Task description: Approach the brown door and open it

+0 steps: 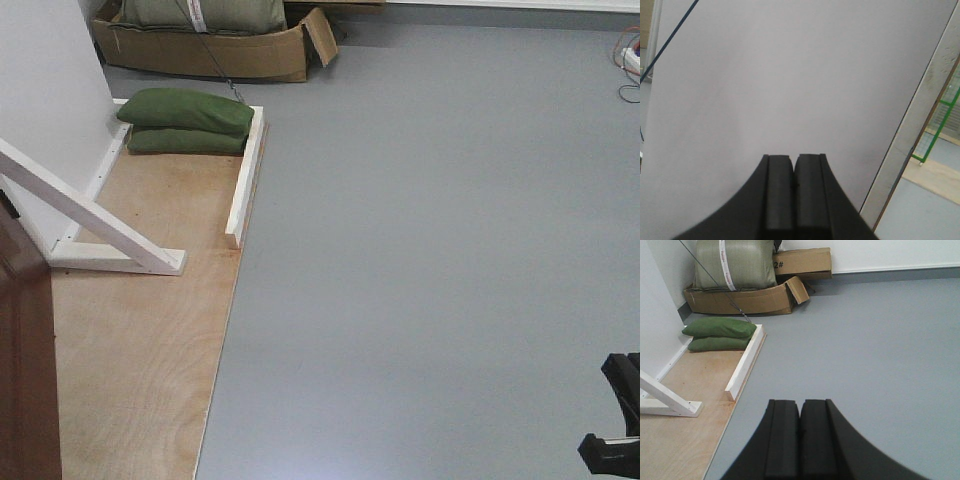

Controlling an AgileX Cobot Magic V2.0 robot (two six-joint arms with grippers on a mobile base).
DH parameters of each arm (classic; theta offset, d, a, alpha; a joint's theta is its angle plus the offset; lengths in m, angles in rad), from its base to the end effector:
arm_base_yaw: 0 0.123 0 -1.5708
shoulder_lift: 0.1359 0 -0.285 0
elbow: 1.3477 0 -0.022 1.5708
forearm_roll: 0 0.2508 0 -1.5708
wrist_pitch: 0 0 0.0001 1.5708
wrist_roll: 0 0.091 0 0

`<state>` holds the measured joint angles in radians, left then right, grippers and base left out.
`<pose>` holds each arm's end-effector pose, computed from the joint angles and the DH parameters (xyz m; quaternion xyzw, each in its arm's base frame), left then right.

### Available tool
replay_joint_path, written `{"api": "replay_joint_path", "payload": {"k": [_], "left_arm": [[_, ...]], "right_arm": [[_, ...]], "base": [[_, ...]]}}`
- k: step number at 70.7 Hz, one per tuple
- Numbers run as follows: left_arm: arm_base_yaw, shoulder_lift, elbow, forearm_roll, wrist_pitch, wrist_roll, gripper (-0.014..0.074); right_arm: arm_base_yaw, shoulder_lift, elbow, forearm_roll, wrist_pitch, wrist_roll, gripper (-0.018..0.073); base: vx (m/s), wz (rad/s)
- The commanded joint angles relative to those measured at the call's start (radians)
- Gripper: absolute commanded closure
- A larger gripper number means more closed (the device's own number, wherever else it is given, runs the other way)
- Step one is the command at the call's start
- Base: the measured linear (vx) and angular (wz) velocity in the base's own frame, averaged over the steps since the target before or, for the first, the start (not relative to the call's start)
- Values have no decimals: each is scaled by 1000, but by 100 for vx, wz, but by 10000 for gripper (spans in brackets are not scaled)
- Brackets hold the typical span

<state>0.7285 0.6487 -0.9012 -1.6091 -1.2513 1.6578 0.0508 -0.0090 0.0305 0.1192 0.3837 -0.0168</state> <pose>-0.0160 0.1014 0.4351 -0.6126 0.2992 0.5585 0.4725 0.0522 0.0067 0.1692 0.0043 0.8093 0.0604 0.5842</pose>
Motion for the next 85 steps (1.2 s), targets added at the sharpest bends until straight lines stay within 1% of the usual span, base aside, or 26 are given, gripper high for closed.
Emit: {"api": "replay_joint_path", "payload": {"k": [1, 9, 15, 24, 29, 39, 51, 64, 85], "left_arm": [[28, 67, -66, 47, -121, 24, 580], [82, 141, -127, 35, -121, 22, 580], [115, 186, -182, 4, -121, 22, 580], [125, 245, -246, -27, -109, 20, 580], [125, 255, -269, -69, -47, 20, 580], [125, 253, -271, -153, 122, 19, 580], [125, 253, -271, -223, 335, 19, 580], [122, 217, -271, -223, 616, 19, 580], [122, 151, -271, -223, 1146, 19, 580]], "right_arm": [[-1, -16, 2, -1, -81, -9, 559], [-1, -16, 2, -1, -81, -9, 559], [-1, -16, 2, -1, -81, -9, 559], [-1, -16, 2, -1, -81, -9, 559], [-1, -16, 2, -1, -81, -9, 559], [-1, -16, 2, -1, -81, -9, 559], [-1, -16, 2, -1, -80, -9, 559], [-1, -16, 2, -1, -80, -9, 559], [-1, -16, 2, -1, -80, -9, 559]], "base": [[0, 0], [0, 0], [0, 0], [0, 0], [0, 0], [0, 0], [0, 0], [0, 0], [0, 0]]}}
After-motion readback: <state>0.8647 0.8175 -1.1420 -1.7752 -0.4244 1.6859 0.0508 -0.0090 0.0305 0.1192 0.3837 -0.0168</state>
